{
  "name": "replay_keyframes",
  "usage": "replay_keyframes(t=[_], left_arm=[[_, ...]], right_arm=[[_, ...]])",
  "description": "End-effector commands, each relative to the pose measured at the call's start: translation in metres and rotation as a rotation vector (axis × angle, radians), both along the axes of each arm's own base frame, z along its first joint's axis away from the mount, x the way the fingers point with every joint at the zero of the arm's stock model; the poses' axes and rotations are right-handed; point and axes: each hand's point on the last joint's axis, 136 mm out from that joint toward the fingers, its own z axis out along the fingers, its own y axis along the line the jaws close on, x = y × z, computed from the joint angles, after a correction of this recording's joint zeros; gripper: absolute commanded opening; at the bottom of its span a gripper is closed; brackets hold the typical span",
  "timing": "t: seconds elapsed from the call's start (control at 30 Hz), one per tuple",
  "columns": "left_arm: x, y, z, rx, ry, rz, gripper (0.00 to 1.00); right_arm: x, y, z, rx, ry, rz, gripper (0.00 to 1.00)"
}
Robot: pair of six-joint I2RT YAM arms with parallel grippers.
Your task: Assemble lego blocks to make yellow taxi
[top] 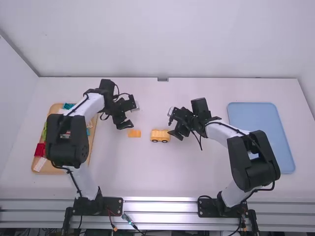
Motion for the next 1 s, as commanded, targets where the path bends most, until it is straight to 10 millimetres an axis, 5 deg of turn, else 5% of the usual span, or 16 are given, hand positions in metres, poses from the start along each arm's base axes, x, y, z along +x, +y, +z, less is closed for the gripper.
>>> replay_keyframes(t=[0.0,0.23,0.5,0.97], left_arm=[[-0.011,-0.011,0.007,-0.187,-0.053,-0.107,0.99],[-0.017,-0.002,0.006,-0.403,-0.120,-0.062,0.99],[-0.037,-0.016,-0.019,-0.409,-0.185,-0.151,0.99],[-0.034,-0.017,-0.054,-0.451,-0.159,-0.147,0.99]], right_arm=[[0.001,0.000,0.009,0.007,-0.020,-0.003,0.99],[0.001,-0.001,0.009,0.006,-0.021,-0.005,0.99],[-0.008,0.014,0.009,0.008,-0.021,0.038,0.99],[-0.028,0.036,0.005,0.167,0.012,0.225,0.99]])
